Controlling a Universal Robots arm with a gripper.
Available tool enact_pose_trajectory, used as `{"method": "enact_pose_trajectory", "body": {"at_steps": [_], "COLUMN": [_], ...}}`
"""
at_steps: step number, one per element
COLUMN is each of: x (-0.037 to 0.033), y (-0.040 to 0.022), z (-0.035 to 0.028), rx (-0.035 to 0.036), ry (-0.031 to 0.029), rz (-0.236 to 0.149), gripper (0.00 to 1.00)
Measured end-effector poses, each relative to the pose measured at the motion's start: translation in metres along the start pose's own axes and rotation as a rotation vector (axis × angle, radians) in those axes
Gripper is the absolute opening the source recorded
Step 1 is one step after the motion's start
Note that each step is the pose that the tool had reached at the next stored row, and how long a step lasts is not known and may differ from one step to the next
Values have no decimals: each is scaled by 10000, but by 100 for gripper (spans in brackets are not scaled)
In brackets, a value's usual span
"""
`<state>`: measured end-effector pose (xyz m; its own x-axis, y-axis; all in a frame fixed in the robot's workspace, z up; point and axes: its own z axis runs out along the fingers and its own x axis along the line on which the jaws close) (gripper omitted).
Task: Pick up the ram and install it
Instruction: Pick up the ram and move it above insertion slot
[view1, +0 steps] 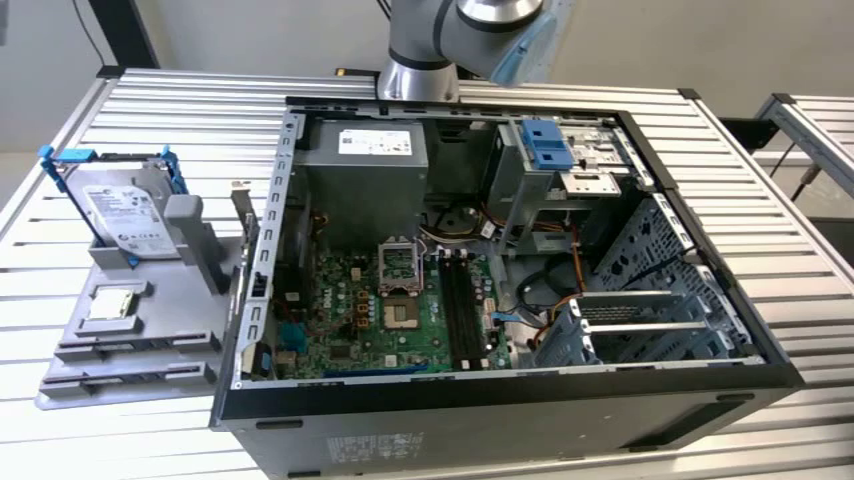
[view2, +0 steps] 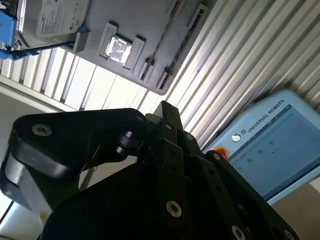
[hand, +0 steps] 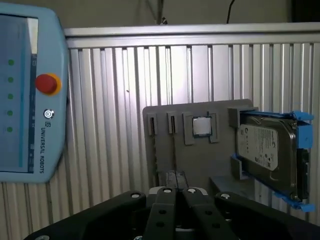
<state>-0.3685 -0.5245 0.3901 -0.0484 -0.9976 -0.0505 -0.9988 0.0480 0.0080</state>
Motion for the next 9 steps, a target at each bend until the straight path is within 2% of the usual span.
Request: {"method": "enact_pose_trajectory", "body": {"at_steps": [9], "x": [0], "y": [-1], "z": [-1], "rx": [-5], "ry": [2], "rz": [-48], "gripper": [0]}}
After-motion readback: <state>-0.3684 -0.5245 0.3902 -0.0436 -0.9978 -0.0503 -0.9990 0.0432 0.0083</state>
